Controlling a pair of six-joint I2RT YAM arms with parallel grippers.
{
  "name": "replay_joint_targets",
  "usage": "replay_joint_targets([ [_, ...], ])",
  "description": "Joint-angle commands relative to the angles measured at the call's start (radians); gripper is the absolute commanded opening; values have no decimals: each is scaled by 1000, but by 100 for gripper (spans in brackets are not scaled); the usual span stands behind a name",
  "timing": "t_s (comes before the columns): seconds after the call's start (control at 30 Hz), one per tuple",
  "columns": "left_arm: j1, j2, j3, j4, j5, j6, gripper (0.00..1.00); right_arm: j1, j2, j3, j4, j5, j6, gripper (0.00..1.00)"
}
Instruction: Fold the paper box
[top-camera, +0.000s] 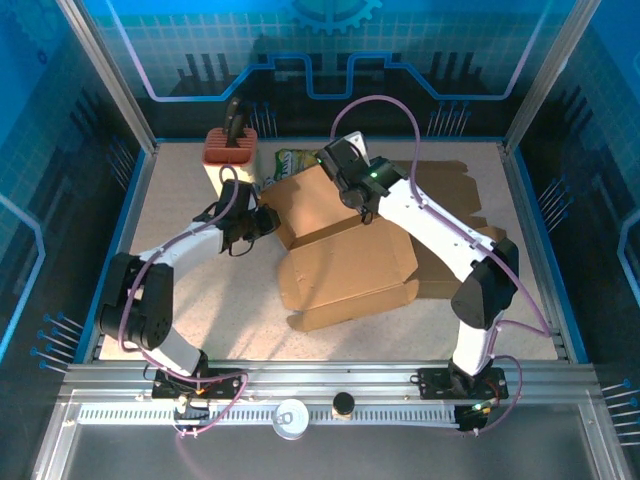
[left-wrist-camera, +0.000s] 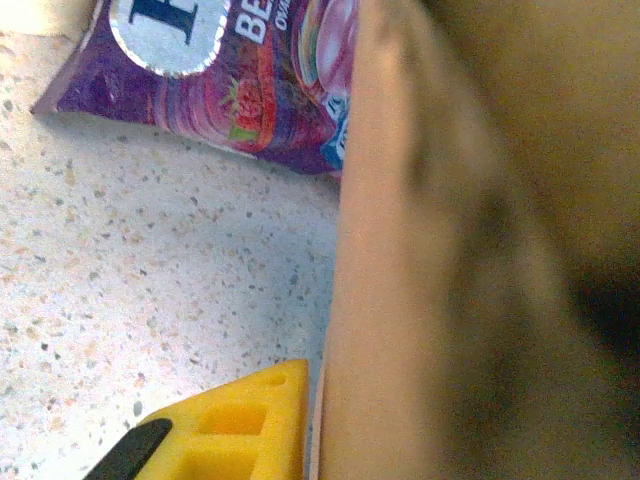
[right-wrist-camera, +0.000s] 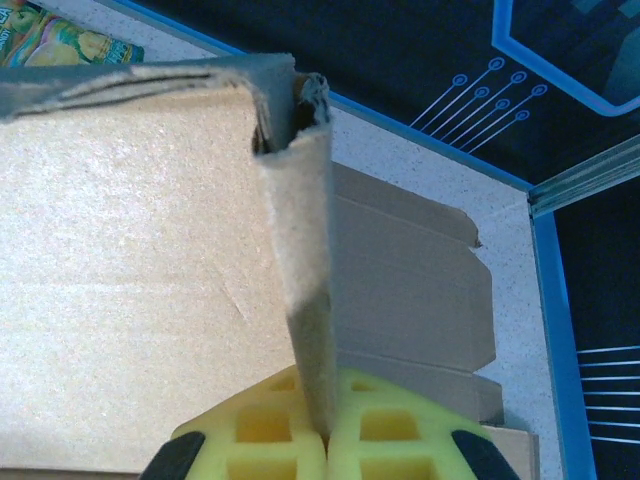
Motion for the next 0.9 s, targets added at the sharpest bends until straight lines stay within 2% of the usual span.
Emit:
replay_joint_targets([
  [0.0, -9, 22, -11, 20, -57, -8, 17, 10, -42, -14, 6, 25, 38, 0],
  [0.2, -26, 40, -2, 11, -102, 2, 14, 15, -47, -25, 11, 27, 41, 0],
  [0.33, -54, 48, 20, -32, -189, 13, 0, 16, -54, -40, 15, 29, 46, 0],
  [0.47, -92, 57, 57, -112, -312, 8, 0, 16, -60, -55, 18, 26, 61, 0],
  [0.7, -111, 42, 76, -121, -321, -5, 0, 4, -47, -74, -12, 19, 115, 0],
  [0.87, -121, 54, 138, -180, -312, 6, 12, -17, -31, -76, -74, 11, 217, 0],
])
